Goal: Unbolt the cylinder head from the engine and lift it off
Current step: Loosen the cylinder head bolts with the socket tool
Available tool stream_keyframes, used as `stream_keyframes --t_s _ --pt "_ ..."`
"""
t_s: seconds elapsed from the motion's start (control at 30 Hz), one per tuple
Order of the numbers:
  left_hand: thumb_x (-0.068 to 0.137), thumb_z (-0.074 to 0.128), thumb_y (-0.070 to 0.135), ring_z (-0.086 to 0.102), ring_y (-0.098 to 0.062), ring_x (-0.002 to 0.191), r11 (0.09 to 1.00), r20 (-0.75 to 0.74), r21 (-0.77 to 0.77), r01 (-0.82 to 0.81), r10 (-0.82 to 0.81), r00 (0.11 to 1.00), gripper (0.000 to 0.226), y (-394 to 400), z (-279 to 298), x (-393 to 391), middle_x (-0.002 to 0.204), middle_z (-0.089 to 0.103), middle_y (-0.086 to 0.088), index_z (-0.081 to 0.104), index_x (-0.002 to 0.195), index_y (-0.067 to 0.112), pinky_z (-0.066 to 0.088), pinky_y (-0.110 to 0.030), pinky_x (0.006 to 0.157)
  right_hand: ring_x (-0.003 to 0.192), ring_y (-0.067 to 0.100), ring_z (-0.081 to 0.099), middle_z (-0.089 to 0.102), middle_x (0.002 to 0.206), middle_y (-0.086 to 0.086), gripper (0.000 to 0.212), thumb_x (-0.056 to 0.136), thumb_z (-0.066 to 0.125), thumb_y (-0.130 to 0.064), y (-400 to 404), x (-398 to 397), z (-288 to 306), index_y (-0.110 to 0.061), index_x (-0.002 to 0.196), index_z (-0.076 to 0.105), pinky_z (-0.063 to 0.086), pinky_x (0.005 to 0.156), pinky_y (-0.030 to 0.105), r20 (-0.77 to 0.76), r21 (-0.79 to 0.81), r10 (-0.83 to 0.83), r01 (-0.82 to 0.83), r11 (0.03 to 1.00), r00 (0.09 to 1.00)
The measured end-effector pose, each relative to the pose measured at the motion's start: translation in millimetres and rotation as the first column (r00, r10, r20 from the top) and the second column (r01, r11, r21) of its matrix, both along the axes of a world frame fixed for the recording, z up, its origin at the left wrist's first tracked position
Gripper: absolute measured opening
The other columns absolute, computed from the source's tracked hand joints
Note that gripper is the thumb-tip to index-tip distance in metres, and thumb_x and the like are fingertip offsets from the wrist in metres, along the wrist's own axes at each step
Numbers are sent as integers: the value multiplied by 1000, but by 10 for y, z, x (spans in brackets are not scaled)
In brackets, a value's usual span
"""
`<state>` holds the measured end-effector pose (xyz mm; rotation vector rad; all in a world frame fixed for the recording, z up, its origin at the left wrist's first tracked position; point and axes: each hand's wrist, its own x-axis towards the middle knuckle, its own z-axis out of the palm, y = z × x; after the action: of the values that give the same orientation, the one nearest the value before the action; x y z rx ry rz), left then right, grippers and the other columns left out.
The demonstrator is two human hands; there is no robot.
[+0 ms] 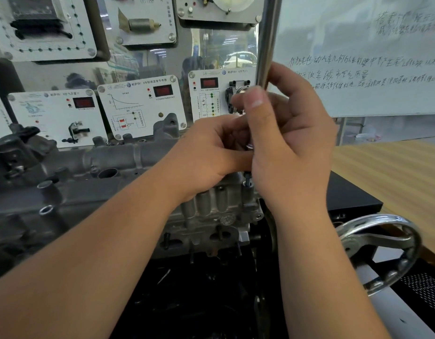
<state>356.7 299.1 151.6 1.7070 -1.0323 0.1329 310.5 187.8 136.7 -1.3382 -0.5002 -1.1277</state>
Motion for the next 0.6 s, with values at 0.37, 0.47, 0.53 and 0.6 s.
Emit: stream_keyframes --t_s 0.37,0.47,0.53,0.6 --pt "79 73 7 68 -9 77 996 -59 -25 88 -89 994 25 19 -19 12 79 74 10 76 91 28 56 -20 73 78 -1 66 71 79 -8 14 101 58 -20 -32 -20 3 -19 108 71 54 71 23 20 -13 -78 78 997 997" --pt "80 74 5 67 -12 72 998 -6 -6 56 -56 998 24 4 -3 -1 75 73 8 74 92 25 56 -23 69 87 4 72 75 90 -8 33 102 56 -19 -27 -29 3 -12 135 61 60 78 32 7 -18 -50 50 999 999" --pt "78 74 10 69 -38 86 1000 10 -4 21 -21 1000 21 -9 6 2 89 74 -15 75 96 20 60 -45 80 88 10 73 75 93 -4 36 100 61 -21 -11 -35 10 -9 133 61 61 77 36 -2 -23 -46 46 999 999" --pt "76 73 13 64 -48 99 1000 23 6 -4 4 1000 28 -18 2 7 99 71 -25 75 104 14 55 -56 87 86 12 72 74 94 -6 30 95 69 -25 -2 -27 9 -12 122 67 60 76 40 -20 -2 -55 55 998 998"
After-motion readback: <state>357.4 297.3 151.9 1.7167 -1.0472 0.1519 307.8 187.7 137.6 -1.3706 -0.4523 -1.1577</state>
